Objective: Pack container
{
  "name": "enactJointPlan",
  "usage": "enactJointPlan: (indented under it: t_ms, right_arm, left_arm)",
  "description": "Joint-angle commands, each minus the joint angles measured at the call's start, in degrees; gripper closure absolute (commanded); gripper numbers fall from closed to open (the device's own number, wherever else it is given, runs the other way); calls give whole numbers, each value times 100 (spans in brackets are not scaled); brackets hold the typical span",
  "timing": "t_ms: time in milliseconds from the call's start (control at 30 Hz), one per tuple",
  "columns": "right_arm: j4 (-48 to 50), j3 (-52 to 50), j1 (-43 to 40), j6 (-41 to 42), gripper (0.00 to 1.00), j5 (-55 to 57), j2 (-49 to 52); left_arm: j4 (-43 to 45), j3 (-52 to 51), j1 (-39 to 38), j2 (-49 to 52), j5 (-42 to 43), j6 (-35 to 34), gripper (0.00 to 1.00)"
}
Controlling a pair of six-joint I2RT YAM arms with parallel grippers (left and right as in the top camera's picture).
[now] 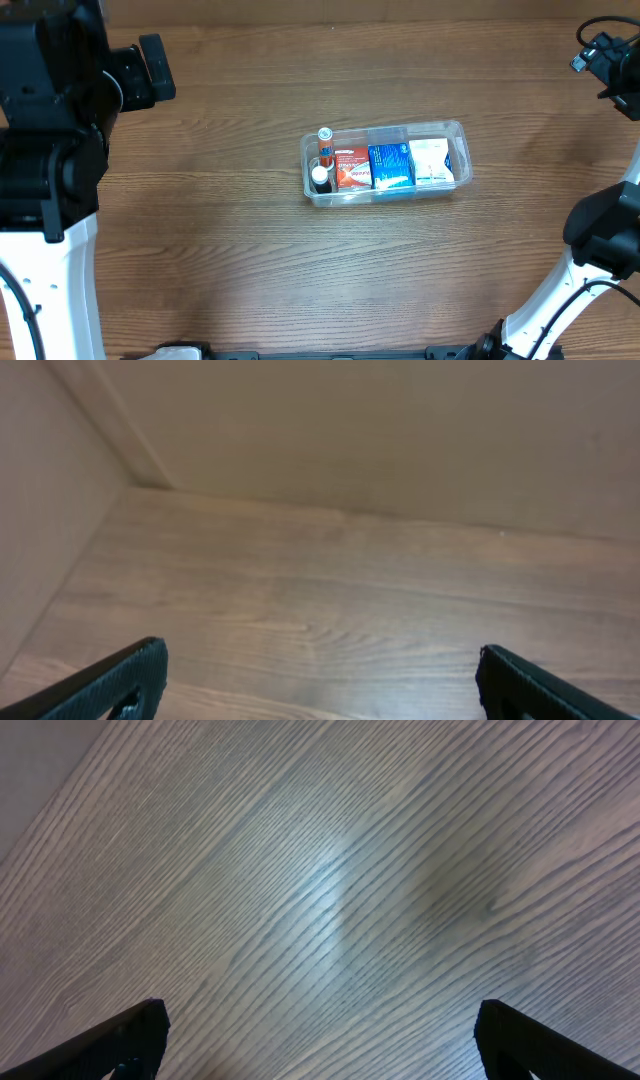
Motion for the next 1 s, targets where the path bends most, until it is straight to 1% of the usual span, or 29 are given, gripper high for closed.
enactJointPlan:
  t_ms: [0,167,267,400,500,633,800,867,900,967]
  right_arm:
    - [15,109,13,24,0,-13,-188]
    - [15,109,13,24,0,-13,-188]
    - [15,109,13,24,0,-13,-188]
    - [15,109,13,24,0,-13,-188]
    - [15,109,13,24,0,-13,-188]
    - [15,109,13,24,0,-13,-188]
    - [15,109,13,24,0,-13,-188]
    - [15,109,13,24,0,-13,-188]
    - [15,109,13,24,0,-13,-188]
    - [15,109,13,24,0,-13,-188]
  left_arm:
    - [479,-841,33,-662,350,367,0]
    - [1036,-2365,44,-1976,352,365,0]
    - [1434,-3613,44,-2983,350,365,0]
    - [2415,-5462,42,-4535,461,363,0]
    - [2946,-6760,42,-5536,654,361,0]
    - [3585,-8091,42,-6500,673,361,0]
    - [4216,-9449,28,-7584,717,234,0]
    - [4253,-9788,28,-7980,715,234,0]
    - [4260,-9945,24,-8131,726,236,0]
    - [4317,-10111,24,-8109,715,238,0]
